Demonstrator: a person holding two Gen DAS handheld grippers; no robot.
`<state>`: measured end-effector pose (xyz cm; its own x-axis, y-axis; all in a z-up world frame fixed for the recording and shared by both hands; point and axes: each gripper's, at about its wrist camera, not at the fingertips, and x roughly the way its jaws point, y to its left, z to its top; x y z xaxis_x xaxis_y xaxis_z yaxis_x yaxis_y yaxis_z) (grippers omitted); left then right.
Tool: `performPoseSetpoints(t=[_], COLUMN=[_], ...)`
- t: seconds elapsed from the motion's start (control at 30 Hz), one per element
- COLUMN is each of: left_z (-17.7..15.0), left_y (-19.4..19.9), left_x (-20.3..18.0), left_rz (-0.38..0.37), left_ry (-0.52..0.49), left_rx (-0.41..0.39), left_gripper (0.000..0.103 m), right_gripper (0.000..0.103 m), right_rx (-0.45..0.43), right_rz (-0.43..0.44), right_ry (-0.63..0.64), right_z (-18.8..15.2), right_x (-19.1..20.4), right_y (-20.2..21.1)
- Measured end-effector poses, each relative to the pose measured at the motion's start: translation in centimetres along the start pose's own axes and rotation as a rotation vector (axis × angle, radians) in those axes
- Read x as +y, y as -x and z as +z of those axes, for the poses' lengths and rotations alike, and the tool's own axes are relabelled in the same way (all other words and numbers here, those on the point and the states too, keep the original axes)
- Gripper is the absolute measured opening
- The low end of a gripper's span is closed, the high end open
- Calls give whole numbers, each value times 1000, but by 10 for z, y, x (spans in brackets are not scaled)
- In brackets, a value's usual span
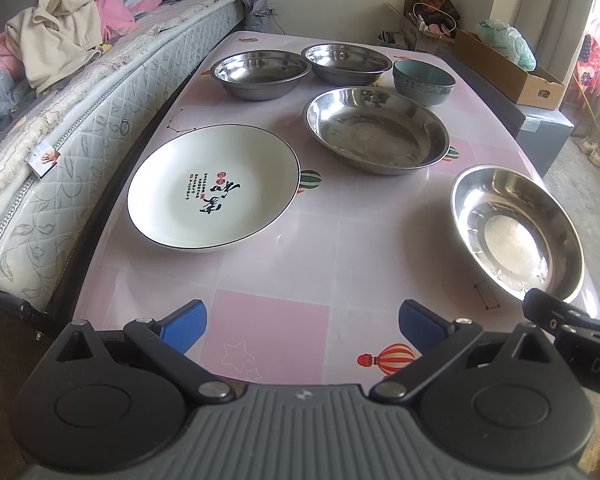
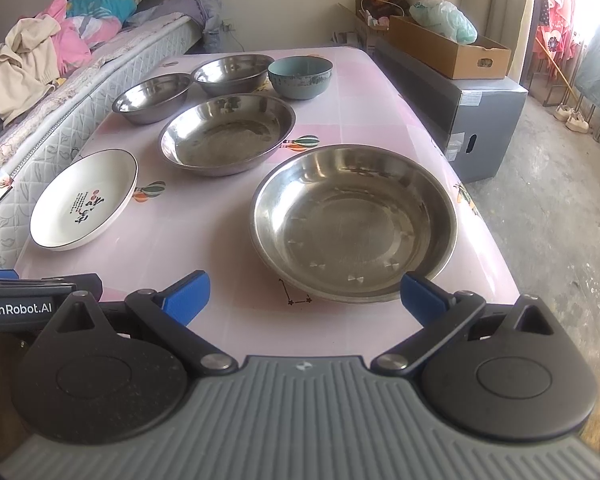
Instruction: Organize plates and bowls
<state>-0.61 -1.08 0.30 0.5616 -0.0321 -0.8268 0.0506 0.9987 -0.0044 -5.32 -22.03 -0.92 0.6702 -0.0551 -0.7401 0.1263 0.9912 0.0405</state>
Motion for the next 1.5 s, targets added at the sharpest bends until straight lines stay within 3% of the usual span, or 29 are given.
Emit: performPoseSetpoints(t=[1.5], left_z=[-2], left_y=[-5], left_x=[0], left_rz=[1], left_ry=[2], left_rx=[11], left_gripper=[103], right_gripper=[102], right_rx=[18], right_rz=[7], right_ry=[-3], right_z=[2], right_x=[2], right_y=[-5])
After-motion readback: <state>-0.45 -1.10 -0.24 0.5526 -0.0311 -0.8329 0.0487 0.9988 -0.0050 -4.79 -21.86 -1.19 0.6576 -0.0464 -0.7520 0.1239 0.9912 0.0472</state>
